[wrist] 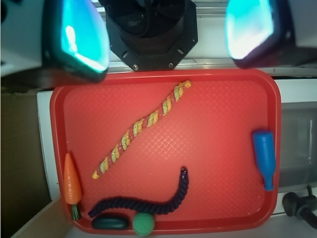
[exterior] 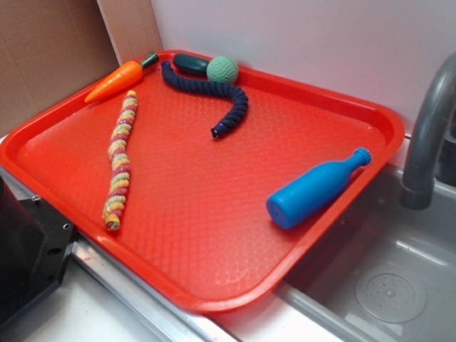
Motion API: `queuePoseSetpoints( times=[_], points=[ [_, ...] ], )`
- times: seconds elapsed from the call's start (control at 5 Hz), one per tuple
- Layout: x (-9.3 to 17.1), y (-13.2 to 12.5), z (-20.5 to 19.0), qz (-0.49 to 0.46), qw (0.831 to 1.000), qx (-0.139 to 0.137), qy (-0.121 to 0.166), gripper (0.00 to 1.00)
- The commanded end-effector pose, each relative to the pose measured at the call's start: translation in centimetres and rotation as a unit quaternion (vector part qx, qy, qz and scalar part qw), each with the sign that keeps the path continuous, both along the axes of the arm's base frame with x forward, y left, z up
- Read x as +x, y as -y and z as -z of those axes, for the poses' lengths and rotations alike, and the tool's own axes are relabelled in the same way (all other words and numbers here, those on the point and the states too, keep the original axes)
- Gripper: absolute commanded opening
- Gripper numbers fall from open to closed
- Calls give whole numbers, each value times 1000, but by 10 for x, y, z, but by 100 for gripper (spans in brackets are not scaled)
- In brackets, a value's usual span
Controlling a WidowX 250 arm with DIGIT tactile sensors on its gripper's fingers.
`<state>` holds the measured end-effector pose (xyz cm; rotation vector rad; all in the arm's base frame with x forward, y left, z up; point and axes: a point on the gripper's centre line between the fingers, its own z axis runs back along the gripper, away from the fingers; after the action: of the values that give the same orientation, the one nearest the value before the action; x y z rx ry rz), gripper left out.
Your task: Grab the multicolored rope.
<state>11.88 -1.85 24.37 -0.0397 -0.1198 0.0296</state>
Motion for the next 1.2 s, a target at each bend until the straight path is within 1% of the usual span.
queuePoseSetpoints(
  times=[0.0,0.2,0.4,0.6,0.8,1.0],
  points=[
    [0,0,0,0,1000,0,0,100],
    [28,-50,50,-59,997,-39,-22,100],
    [51,-84,89,-149,989,-18,4,100],
    [74,-84,116,-272,961,22,53,100],
    [64,-80,140,-376,925,54,16,100],
    [51,-86,164,-375,922,91,-19,100]
  ],
)
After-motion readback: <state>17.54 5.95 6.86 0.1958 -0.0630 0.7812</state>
